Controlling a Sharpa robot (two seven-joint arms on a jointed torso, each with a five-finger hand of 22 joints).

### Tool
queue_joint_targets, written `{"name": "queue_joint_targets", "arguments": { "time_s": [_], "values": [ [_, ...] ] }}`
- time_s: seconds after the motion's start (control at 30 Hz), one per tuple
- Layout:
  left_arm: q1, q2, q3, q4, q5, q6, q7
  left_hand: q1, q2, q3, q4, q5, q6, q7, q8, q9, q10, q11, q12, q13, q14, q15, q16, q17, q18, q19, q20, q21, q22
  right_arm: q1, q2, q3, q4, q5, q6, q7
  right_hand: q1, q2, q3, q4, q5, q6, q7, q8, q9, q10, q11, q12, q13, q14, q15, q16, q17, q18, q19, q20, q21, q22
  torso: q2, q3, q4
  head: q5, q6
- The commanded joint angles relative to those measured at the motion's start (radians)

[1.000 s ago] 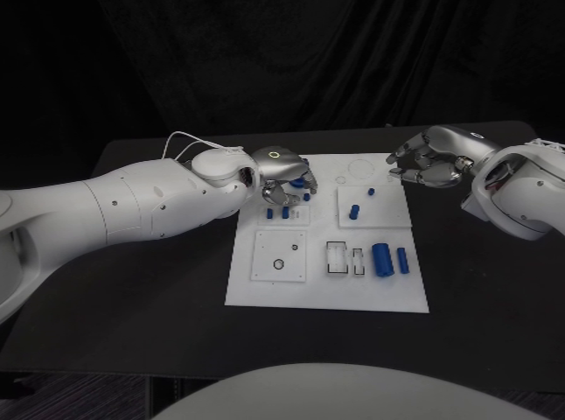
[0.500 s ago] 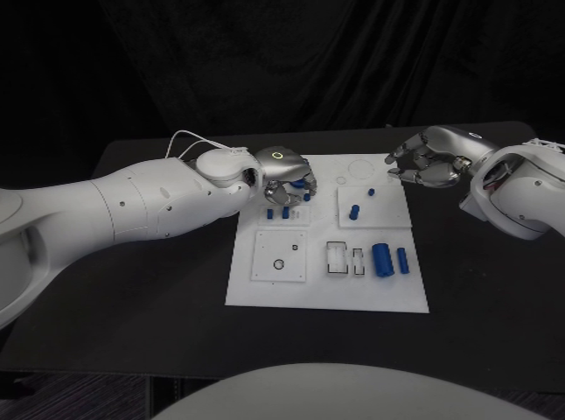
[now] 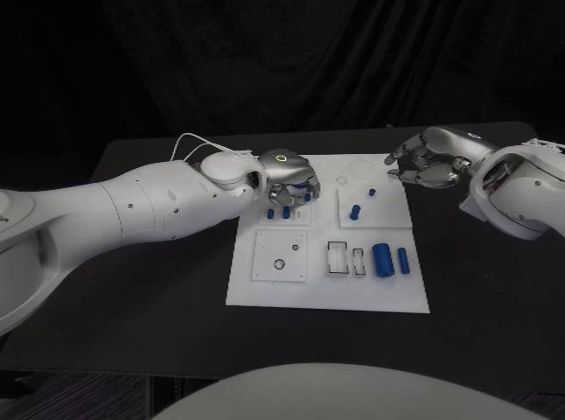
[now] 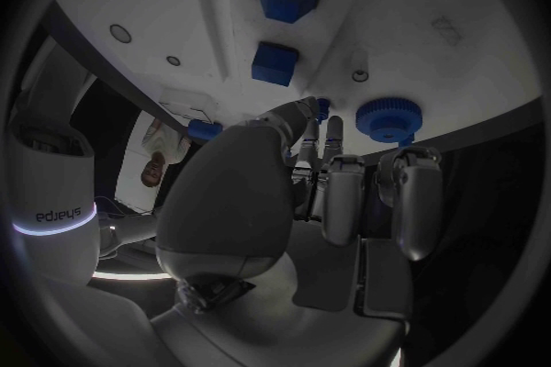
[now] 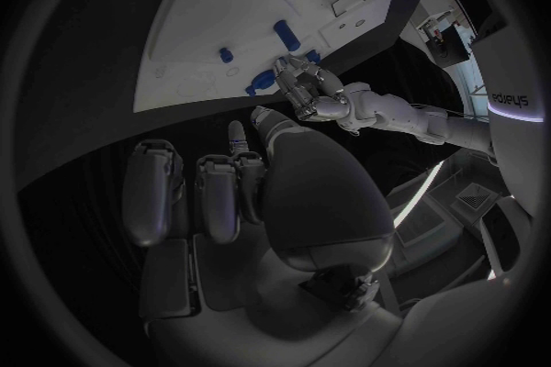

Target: Assemble the parts on the task board

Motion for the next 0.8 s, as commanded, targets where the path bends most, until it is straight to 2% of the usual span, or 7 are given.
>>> {"name": "queue_joint_targets", "arguments": {
  "time_s": [0.03, 0.4, 0.6, 0.8],
  "values": [
    [-0.004, 0.005, 0.001, -0.006, -0.009, -0.016, 0.021, 0.000, 0.007, 0.005, 0.001, 0.008, 0.001, -0.001, 0.000, -0.002, 0.009, 0.003, 0.005, -0.001, 0.029, -0.009, 0.003, 0.117, 0.016, -0.001, -0.003, -0.001, 0.213, -0.002, 0.000, 0.001, 0.000, 0.000, 0.006, -0.017, -0.011, 0.000, -0.002, 0.001, 0.001, 0.004, 0.001, 0.001, -0.002, 0.003, 0.003, -0.006, 0.080, 0.079, 0.009, -0.006, 0.136, 0.007, 0.023, 0.004, -0.005, 0.202, 0.001, 0.0004, 0.0003, -0.002, 0.000],
    [-0.009, 0.016, 0.001, -0.018, -0.009, -0.019, 0.023, 0.003, 0.014, 0.011, -0.001, 0.013, 0.005, -0.004, -0.002, -0.004, 0.022, 0.001, 0.008, -0.003, 0.029, -0.010, 0.003, 0.116, 0.017, -0.003, -0.004, -0.004, 0.212, -0.002, 0.003, 0.001, -0.005, 0.000, 0.013, -0.021, -0.012, 0.002, -0.001, 0.001, 0.001, 0.004, 0.001, 0.000, -0.002, 0.002, 0.003, -0.007, 0.079, 0.079, 0.009, -0.006, 0.136, 0.008, 0.023, 0.004, -0.006, 0.201, 0.000, 0.0008, -0.0011, 0.002, 0.000],
    [-0.012, 0.017, 0.001, -0.022, -0.009, -0.020, 0.019, 0.003, 0.015, 0.013, -0.005, 0.014, 0.022, 0.009, 0.001, -0.005, 0.050, -0.004, 0.016, -0.004, 0.036, -0.015, 0.011, 0.124, 0.015, 0.003, -0.008, 0.003, 0.214, -0.002, 0.005, 0.001, -0.007, 0.000, 0.018, -0.021, -0.012, 0.002, -0.001, 0.001, 0.001, 0.004, 0.001, 0.000, -0.002, 0.002, 0.003, -0.007, 0.079, 0.079, 0.009, -0.007, 0.135, 0.008, 0.023, 0.004, -0.007, 0.201, 0.000, 0.0002, 0.0004, -0.003, 0.000],
    [-0.013, 0.016, 0.001, -0.027, -0.009, -0.019, 0.016, 0.000, 0.015, 0.011, -0.004, 0.012, 0.033, 0.020, 0.004, -0.005, 0.054, -0.007, 0.015, -0.006, 0.037, -0.017, 0.012, 0.124, 0.015, 0.004, -0.010, 0.003, 0.214, -0.002, 0.004, 0.001, -0.008, 0.000, 0.020, -0.021, -0.012, 0.002, -0.001, 0.001, 0.001, 0.004, 0.001, 0.000, -0.002, 0.002, 0.003, -0.007, 0.079, 0.079, 0.009, -0.007, 0.135, 0.008, 0.023, 0.004, -0.007, 0.201, -0.001, 0.0003, 0.0007, -0.003, 0.000]
  ]
}}
